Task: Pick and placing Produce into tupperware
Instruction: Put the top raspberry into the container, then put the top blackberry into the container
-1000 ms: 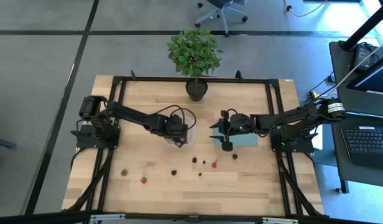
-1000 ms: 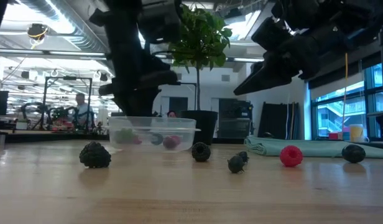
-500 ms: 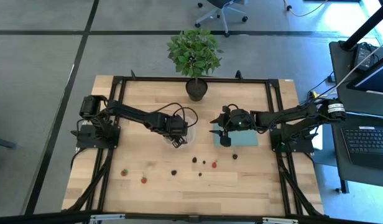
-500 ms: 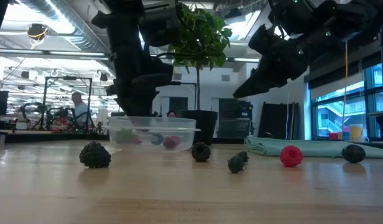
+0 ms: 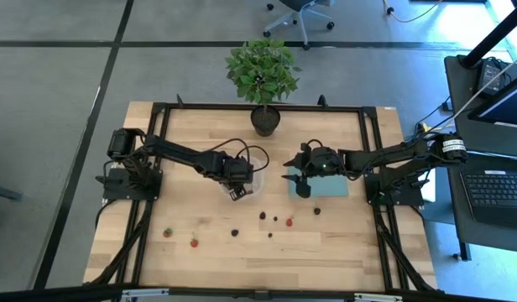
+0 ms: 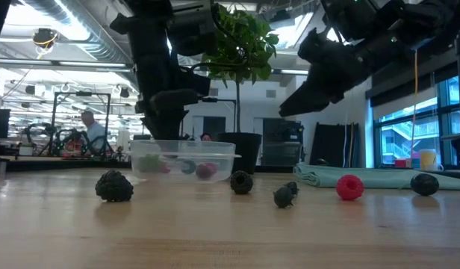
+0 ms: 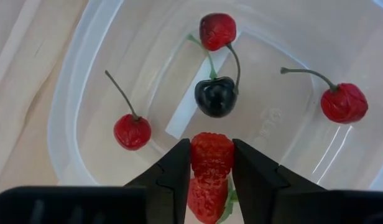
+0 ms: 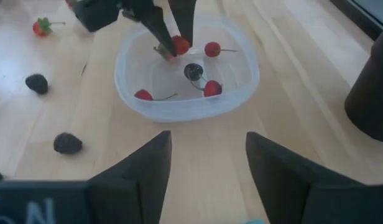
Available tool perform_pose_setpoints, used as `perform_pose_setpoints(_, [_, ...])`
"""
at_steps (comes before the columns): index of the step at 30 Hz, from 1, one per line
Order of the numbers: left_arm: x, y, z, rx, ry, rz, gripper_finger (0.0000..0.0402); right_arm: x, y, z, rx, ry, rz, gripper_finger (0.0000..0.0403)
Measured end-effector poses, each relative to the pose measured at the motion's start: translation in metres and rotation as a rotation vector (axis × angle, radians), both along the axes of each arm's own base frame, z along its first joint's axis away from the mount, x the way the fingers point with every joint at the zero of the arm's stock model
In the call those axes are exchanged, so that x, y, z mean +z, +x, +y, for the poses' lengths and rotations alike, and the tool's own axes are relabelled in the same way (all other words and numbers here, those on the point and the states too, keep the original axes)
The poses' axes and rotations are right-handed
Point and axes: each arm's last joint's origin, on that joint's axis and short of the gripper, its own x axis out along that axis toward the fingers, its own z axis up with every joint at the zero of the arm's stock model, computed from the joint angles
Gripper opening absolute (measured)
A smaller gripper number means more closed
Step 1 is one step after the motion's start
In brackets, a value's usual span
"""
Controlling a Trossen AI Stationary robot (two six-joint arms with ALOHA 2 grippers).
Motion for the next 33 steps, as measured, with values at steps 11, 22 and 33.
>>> perform_pose_setpoints(11, [0.0,0.0,0.0,-0.016,0.003,0.005,0.016,0.003,0.002,0.0,-0.007,0.01,-0.036,0.0209])
perform_pose_setpoints(22, [0.023,-0.004,-0.01,-0.133,0.158,-0.056,0.0165,0.011,0.006,0.01,0.034,0.009,-0.123,0.0209])
perform_pose_setpoints(33, [0.057,-0.015,-0.052,-0.371,0.203,-0.425,0.0165,0.014,0.007,0.023,0.085,0.005,-0.157,0.0209])
